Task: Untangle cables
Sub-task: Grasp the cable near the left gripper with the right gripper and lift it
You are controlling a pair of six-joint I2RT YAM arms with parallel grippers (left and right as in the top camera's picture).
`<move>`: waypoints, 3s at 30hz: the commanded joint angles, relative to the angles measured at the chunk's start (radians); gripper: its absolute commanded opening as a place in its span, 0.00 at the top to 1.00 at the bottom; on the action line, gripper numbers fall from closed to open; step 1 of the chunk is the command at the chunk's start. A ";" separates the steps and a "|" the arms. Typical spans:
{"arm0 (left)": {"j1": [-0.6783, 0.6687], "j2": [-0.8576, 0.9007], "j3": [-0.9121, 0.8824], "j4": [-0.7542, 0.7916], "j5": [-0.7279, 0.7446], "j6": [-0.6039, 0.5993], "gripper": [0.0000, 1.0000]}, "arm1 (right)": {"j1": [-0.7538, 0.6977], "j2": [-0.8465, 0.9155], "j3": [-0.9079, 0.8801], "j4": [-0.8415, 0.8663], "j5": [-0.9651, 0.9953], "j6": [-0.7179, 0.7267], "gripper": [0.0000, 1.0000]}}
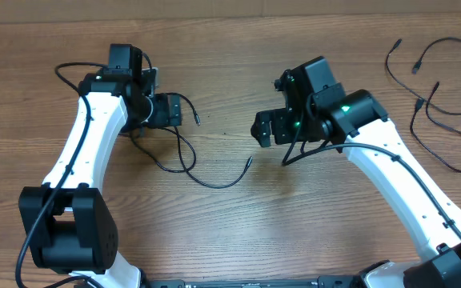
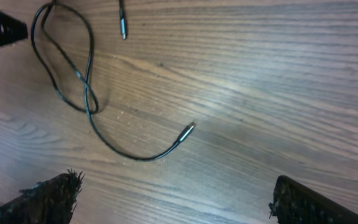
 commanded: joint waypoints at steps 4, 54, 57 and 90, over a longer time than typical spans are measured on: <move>0.171 0.009 -0.001 -0.011 -0.154 -0.109 0.00 | 0.097 -0.016 0.003 0.018 0.025 0.032 0.00; 0.415 0.009 -0.001 -0.022 -0.166 -0.105 0.00 | 0.420 0.532 0.000 0.658 0.154 0.103 0.38; 0.415 0.009 -0.001 -0.022 -0.166 -0.105 0.01 | 0.420 0.532 0.000 0.683 0.176 0.103 0.52; 0.415 0.009 -0.001 -0.022 -0.166 -0.105 0.00 | 0.376 -0.059 0.247 0.251 0.735 -0.039 0.96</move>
